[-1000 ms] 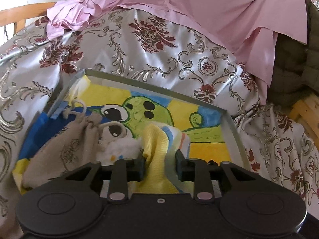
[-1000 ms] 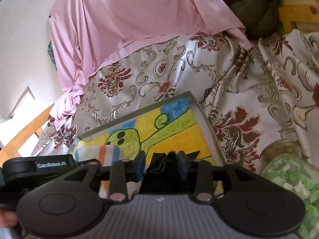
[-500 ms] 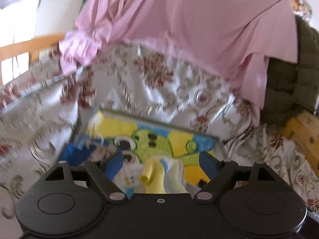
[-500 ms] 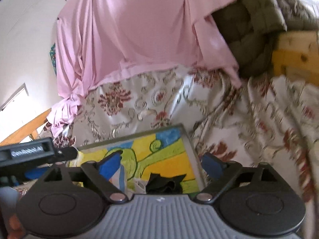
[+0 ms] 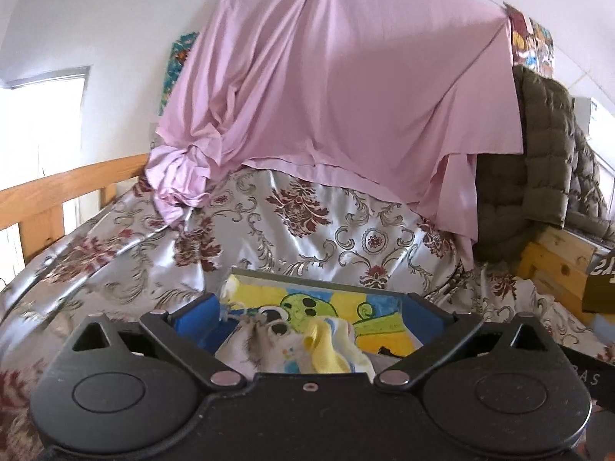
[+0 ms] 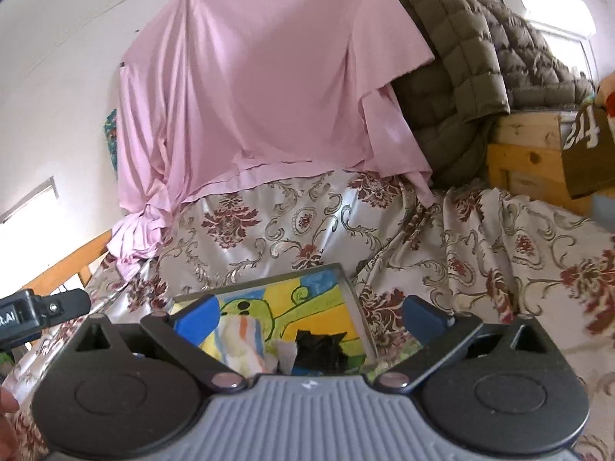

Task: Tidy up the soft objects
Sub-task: 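Pull both grippers back toward the remaining items on the bed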

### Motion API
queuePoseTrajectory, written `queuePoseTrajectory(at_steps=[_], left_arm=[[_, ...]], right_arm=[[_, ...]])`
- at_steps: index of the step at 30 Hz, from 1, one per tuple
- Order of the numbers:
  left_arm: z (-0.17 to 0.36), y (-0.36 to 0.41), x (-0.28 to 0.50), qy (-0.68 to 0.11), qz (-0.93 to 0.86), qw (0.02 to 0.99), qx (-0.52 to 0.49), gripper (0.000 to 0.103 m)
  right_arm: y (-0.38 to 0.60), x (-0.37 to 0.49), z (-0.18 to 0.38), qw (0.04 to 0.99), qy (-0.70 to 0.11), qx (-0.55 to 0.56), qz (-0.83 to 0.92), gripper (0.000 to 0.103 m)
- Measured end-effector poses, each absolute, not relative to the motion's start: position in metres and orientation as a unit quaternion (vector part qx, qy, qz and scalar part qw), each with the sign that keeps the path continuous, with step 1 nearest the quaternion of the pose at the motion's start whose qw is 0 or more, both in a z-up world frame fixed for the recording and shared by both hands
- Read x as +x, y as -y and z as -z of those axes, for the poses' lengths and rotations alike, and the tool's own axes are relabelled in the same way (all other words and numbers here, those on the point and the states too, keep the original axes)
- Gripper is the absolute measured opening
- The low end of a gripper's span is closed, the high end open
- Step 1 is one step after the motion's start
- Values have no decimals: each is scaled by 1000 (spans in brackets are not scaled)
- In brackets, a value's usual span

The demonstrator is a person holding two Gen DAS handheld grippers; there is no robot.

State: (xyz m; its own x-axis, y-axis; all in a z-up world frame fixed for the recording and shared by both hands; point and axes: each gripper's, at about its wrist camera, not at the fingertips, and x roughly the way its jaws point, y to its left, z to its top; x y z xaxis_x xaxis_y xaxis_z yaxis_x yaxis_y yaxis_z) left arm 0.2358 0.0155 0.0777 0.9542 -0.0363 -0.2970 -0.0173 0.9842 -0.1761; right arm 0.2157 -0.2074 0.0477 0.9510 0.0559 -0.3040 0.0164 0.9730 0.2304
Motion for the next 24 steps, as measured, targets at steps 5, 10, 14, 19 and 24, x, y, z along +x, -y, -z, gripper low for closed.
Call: queuePoseTrajectory(at_steps=[5,10,14,19,24], left_arm=[[-67,-25,187,-150,-17,984,-96,102],[-53,-36,146,-151,-36,981,-116,102],[-43,-45,121,-158,-39,980,-116,102],[-24,-54,99,-170,-42,979,-103,102],[-16,-56,86,-182,-46,977,-102,102]], right_arm=[[194,167,-42,983,-143,102,-46,103],[182,124,-38,986,-129,86,-56,103],[175,91,-33,990,-116,66,-47,103],[168,63,-22,991,-117,46,-40,103],[157,55,-10,989,-143,20,-32,103]])
